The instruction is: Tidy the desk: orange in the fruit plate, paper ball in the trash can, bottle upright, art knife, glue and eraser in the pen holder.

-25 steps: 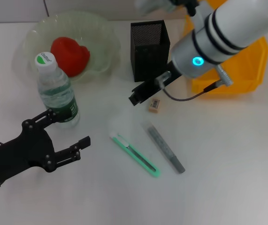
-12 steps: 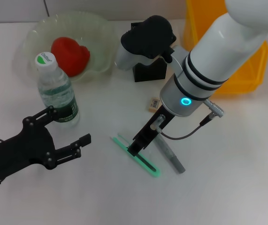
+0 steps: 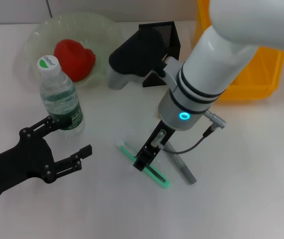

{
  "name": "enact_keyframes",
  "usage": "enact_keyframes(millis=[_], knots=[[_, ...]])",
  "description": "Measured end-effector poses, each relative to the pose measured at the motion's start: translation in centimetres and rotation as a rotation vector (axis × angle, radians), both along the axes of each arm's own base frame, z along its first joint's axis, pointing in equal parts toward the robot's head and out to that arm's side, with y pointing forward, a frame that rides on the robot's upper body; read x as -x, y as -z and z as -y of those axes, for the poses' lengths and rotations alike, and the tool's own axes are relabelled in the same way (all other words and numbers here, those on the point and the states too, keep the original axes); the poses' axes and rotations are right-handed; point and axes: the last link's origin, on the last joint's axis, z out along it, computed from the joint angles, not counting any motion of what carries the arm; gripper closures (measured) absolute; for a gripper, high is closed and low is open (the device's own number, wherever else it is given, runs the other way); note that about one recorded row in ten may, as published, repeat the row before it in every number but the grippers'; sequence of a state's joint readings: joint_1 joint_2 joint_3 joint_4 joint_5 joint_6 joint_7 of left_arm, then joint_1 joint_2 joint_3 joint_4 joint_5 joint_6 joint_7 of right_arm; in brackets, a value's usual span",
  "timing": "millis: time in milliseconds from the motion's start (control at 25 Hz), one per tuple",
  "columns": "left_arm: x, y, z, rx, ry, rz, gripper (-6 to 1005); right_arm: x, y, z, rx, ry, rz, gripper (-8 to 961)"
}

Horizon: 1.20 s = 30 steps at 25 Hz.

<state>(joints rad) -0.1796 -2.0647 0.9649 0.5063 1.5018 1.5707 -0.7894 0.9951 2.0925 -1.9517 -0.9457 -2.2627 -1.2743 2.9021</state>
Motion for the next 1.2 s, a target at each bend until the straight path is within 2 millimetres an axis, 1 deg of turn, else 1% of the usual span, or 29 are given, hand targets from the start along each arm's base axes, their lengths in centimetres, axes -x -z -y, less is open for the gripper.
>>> enact_keyframes(millis=[120,320,640,920,1120,1200], knots=[[0.0,0.0,0.0,0.000,0.000,0.000,186,0.3,0.6,0.3,0.003,-0.038,0.031,461],[0.0,0.0,0.0,0.000,0.000,0.001,186,0.5,1.0,0.7,0.019,-0.084,0.055,462],[-0.1,0.0,0.0,-0.001,0.001,0.002,186,0.6,1.3,0.9,0.032,-0.111,0.069,466],[-0.1,0.0,0.0,-0.001,0.002,0.002,186,0.3,1.6,1.1,0.041,-0.121,0.088,469],[-0.1,0.1,-0.1,-0.001,0.005,0.002,186,0.0,1.7,1.0,0.042,-0.115,0.103,617],[-0.2,0.1,-0.1,0.000,0.005,0.002,186,0.0,1.7,1.0,0.042,-0.115,0.103,642]])
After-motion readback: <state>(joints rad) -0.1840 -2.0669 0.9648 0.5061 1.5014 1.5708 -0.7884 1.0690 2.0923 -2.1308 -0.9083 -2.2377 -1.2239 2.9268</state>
